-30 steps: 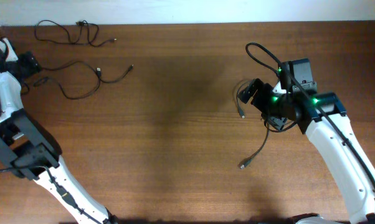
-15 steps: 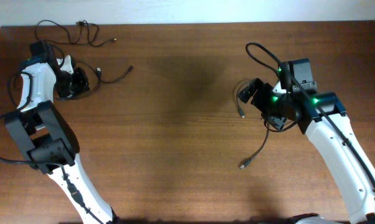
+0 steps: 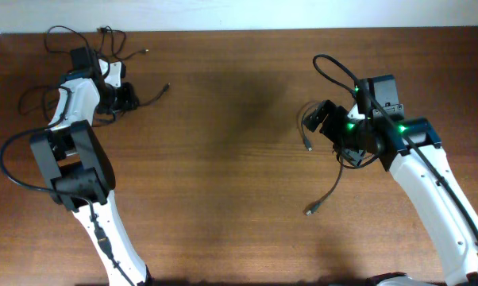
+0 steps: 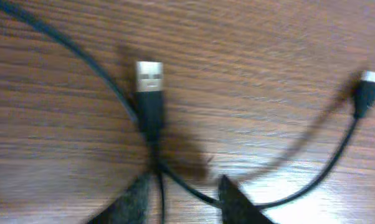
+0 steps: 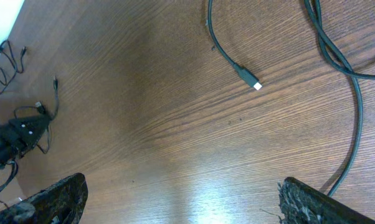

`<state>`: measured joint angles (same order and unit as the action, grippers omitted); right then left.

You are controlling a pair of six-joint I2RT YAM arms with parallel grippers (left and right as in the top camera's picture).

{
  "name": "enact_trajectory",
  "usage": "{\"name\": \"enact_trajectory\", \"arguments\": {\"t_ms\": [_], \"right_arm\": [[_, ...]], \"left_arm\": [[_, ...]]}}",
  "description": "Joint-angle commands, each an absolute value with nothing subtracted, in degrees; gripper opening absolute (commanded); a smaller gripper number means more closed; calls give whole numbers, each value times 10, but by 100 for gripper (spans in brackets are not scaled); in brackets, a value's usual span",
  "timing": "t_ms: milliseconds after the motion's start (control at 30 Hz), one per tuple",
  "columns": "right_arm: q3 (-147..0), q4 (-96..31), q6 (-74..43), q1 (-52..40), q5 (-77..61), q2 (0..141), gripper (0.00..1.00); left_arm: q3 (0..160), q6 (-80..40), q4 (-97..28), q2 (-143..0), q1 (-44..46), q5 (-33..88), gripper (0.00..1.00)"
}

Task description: Untangle cables

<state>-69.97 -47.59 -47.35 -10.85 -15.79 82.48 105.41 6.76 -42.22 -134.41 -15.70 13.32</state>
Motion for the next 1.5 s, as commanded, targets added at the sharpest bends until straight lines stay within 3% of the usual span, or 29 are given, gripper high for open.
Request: {"name": "enact_trajectory", "arguments": {"t_ms": [0,33,67,467,567,633,700,867,1067,1100,1133,1167,1200,1400,1467], "right_arm": [[-704,-476,-467,-109,-161,825,99],[-704,-476,-467,-109,-161,825,98],[-704,-477,-467,-109,-161,825,98],[-704,-478,-467,-109,-161,825,99],[-704,-478,-467,-109,-161,825,99],[-704,-481,-467,-109,-161,825,98],[-704,-483,-467,-109,-161,825,99],[-704,-482,-467,-109,-159,825,98],[-704,-482,-467,-109,-159,825,99],[-704,-482,-466,-109,-159,825,99],[-704,-482,-462,-109,-159,825,98],[-704,-482,-452,-109,-159,825,98],[-704,-483,-452,-109,-159,825,98],[-704,-480,-452,-109,-159,825,99],[-704,-478,-452,-109,-159,826,98]], "left_arm": [[1048,75,-425,-1354,-158,71,20],[1048,75,-424,-1354,-158,62,4],[1048,74,-414,-1354,-158,62,0],[1087,-2,-394,-1344,-160,67,0],[1087,-13,-398,-1344,-160,137,9],[1093,-13,-397,-1343,-163,166,0],[1099,-13,-400,-1341,-170,217,0],[1099,159,-497,-1331,-182,291,0],[1099,233,-591,-1331,-194,211,0],[1099,232,-593,-1331,-197,201,64],[1099,229,-593,-1331,-199,203,72],[1100,206,-590,-1331,-204,204,92],[1103,202,-591,-1331,-208,217,99],[1133,202,-601,-1309,-223,325,100],[1133,202,-623,-1307,-223,355,87]]}}
